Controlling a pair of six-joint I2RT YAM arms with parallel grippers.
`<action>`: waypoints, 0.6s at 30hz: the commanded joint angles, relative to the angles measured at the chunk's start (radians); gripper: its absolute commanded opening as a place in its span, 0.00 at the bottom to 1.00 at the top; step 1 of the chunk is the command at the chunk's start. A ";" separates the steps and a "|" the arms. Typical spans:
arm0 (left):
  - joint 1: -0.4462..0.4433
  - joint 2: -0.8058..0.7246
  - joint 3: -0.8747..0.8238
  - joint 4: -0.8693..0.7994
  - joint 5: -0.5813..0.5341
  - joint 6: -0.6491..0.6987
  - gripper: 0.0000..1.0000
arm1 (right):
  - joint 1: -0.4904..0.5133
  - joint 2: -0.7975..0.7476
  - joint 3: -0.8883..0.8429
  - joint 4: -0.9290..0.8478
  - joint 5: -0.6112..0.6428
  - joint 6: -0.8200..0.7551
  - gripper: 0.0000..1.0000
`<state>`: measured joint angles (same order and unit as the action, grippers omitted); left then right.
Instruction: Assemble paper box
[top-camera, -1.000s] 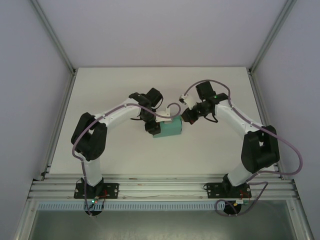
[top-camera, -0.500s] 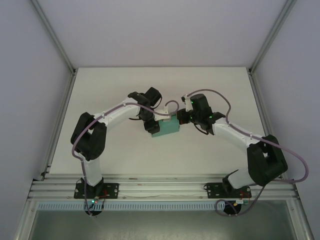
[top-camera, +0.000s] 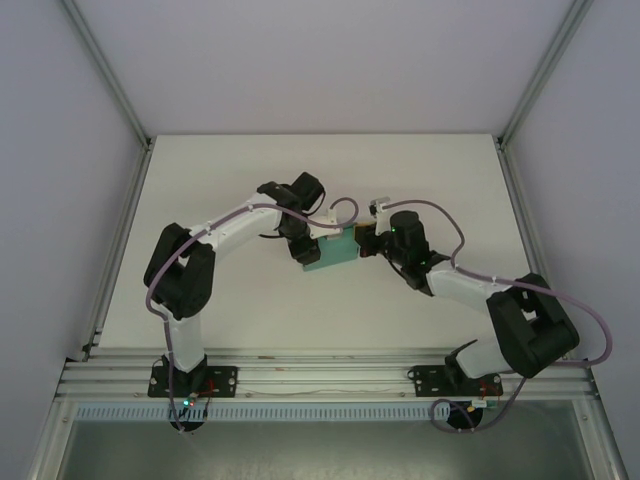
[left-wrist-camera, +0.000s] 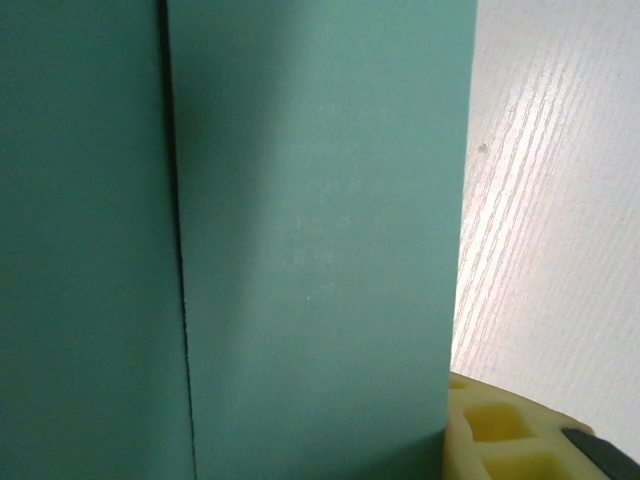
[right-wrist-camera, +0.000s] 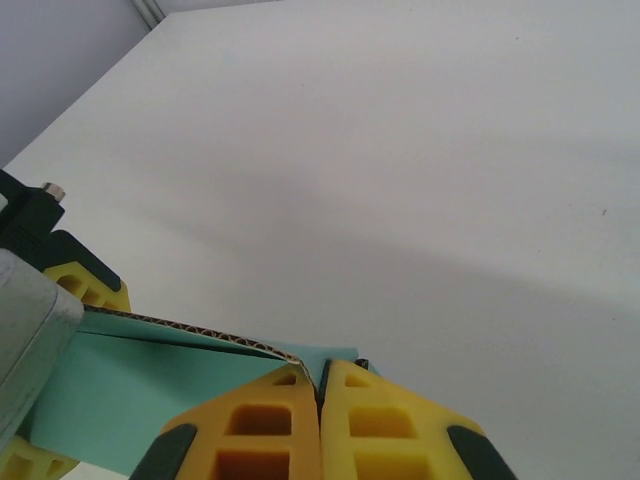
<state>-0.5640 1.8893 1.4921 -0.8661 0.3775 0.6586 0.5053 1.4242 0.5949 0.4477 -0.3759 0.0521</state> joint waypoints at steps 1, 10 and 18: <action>-0.020 0.051 0.017 0.103 -0.018 -0.025 0.41 | 0.036 0.082 -0.087 -0.236 -0.035 0.031 0.00; -0.021 0.050 0.032 0.117 -0.046 -0.075 0.51 | 0.039 -0.020 -0.156 -0.284 -0.054 0.035 0.00; -0.035 -0.012 0.000 0.148 -0.015 -0.103 0.72 | 0.043 0.033 -0.132 -0.246 0.001 0.066 0.00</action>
<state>-0.5812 1.8977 1.5028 -0.8097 0.3511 0.5797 0.5167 1.3716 0.5201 0.4801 -0.3500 0.0788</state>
